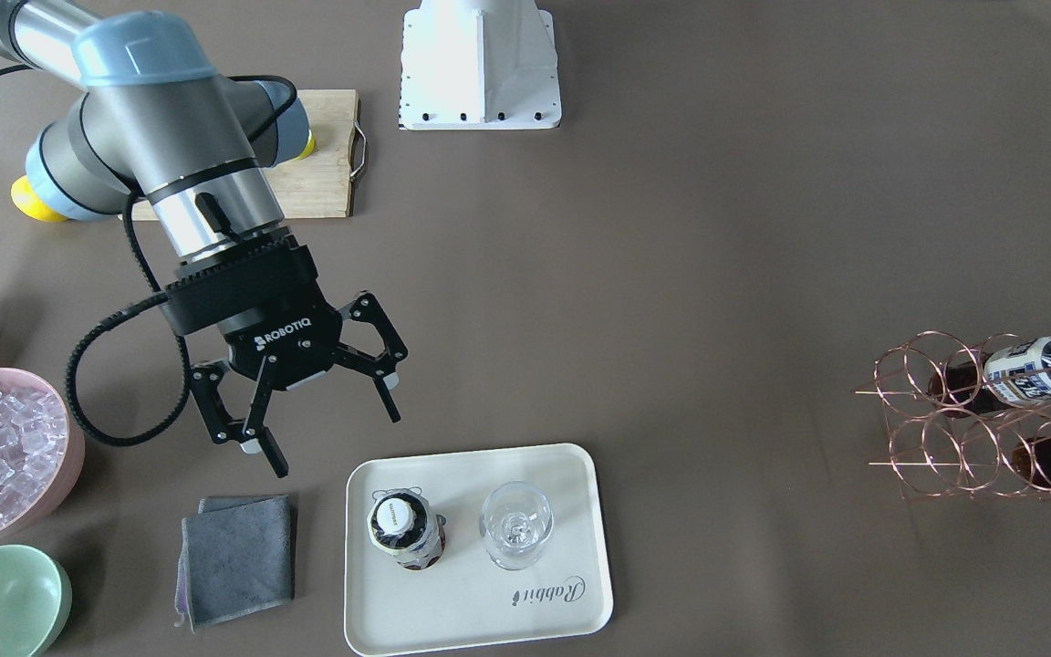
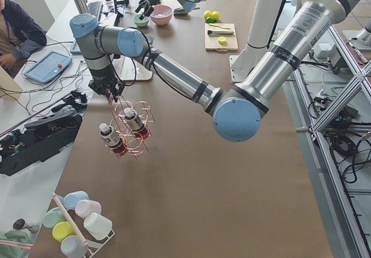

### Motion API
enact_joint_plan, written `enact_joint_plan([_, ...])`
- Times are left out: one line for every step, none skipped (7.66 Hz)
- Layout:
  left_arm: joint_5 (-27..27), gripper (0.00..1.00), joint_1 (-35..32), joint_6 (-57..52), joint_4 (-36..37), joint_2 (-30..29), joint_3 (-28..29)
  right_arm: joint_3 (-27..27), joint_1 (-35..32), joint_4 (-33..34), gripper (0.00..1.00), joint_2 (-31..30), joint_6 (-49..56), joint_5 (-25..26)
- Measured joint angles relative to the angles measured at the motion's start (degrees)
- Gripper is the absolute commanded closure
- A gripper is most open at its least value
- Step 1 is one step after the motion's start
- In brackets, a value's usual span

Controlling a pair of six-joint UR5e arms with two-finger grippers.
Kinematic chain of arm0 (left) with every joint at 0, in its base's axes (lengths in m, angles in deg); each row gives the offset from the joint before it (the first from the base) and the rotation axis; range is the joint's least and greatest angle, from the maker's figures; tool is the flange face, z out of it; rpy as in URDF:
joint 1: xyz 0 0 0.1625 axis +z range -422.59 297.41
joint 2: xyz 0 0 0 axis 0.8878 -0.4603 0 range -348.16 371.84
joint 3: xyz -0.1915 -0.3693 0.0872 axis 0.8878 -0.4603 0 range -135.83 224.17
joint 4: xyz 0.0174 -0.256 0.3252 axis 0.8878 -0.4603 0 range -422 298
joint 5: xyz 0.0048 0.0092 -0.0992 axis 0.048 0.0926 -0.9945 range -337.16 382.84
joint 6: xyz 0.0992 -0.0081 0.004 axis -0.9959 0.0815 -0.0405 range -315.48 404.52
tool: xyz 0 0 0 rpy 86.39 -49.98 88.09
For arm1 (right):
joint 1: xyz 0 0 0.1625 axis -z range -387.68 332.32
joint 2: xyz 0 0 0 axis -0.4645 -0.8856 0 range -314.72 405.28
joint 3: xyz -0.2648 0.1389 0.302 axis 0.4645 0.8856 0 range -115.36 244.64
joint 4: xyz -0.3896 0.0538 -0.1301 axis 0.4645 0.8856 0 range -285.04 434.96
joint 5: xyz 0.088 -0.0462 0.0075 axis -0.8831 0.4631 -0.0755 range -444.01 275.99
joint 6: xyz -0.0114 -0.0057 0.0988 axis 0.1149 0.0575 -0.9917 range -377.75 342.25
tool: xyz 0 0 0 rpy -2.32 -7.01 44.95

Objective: Take tea from basket to plate

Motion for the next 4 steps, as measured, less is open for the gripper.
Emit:
enact_joint_plan([0.00, 1.00, -0.74, -0.09, -0.45, 0.49, 1.20, -7.06, -1.21, 8.88, 0.00, -4.29, 0.01, -0.25])
enact_joint_plan([0.04, 1.00, -1.13, -0.04, -1.39, 1.56, 1.82, -12.48, -2.47, 15.87, 0.00, -8.99, 0.01, -0.60])
enact_joint_plan([0.07, 1.00, -1.33, 0.11, -3.00, 2.78, 2.26, -15.93, -3.83, 21.00, 0.00, -13.93, 0.04, -1.15])
enact_joint_plan([0.08, 1.00, -1.57, 0.10, -4.83, 3.52, 3.37, -17.48, -5.62, 24.57, 0.00, -18.29, 0.56, -2.63])
